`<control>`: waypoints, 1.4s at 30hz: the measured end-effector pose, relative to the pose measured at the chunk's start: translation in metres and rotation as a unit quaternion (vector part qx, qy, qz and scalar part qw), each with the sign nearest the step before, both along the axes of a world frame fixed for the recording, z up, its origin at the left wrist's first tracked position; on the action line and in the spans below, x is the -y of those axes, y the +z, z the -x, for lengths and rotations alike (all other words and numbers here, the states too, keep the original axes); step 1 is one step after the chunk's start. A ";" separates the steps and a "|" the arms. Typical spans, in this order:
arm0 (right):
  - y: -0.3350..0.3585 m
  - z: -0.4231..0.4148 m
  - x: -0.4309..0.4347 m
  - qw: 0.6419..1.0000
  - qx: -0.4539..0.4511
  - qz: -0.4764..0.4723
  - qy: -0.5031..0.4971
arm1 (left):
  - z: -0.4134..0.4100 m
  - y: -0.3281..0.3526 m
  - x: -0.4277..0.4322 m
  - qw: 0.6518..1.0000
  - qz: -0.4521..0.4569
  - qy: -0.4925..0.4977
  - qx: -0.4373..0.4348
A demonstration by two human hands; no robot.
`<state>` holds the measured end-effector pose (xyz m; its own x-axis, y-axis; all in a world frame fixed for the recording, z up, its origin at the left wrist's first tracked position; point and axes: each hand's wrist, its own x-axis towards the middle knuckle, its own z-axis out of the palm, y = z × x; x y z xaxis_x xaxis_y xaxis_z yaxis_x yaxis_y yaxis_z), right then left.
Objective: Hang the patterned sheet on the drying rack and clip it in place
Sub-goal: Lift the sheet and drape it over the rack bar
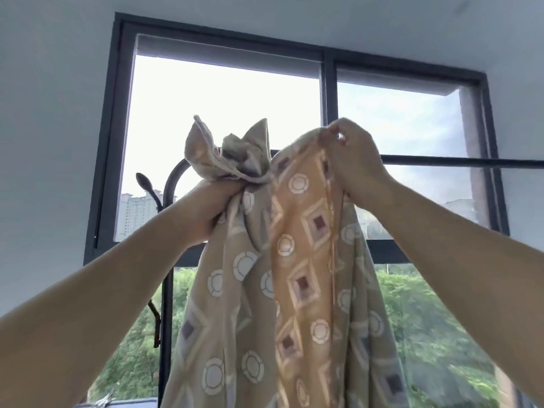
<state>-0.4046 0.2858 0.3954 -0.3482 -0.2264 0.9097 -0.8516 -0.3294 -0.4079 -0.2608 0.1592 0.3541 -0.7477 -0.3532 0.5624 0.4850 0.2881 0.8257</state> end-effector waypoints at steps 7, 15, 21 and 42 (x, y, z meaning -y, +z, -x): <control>-0.034 -0.006 0.017 0.981 -0.085 -0.175 -0.002 | 0.017 -0.026 -0.016 0.988 0.049 -0.003 0.148; -0.071 -0.011 0.014 0.963 0.118 -0.218 0.105 | 0.017 -0.008 -0.012 0.996 -0.011 0.062 0.062; -0.100 -0.018 0.021 0.912 0.147 -0.368 0.107 | 0.011 -0.005 -0.005 0.994 -0.035 0.100 0.015; -0.106 0.006 0.004 0.955 0.207 -0.178 0.119 | -0.019 -0.092 -0.009 0.986 0.006 0.057 0.155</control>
<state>-0.4104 0.2815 0.2893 -0.5613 -0.6122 0.5569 -0.5122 -0.2715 -0.8148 -0.2416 0.1683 0.2625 -0.8398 -0.4401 0.3180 0.1739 0.3367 0.9254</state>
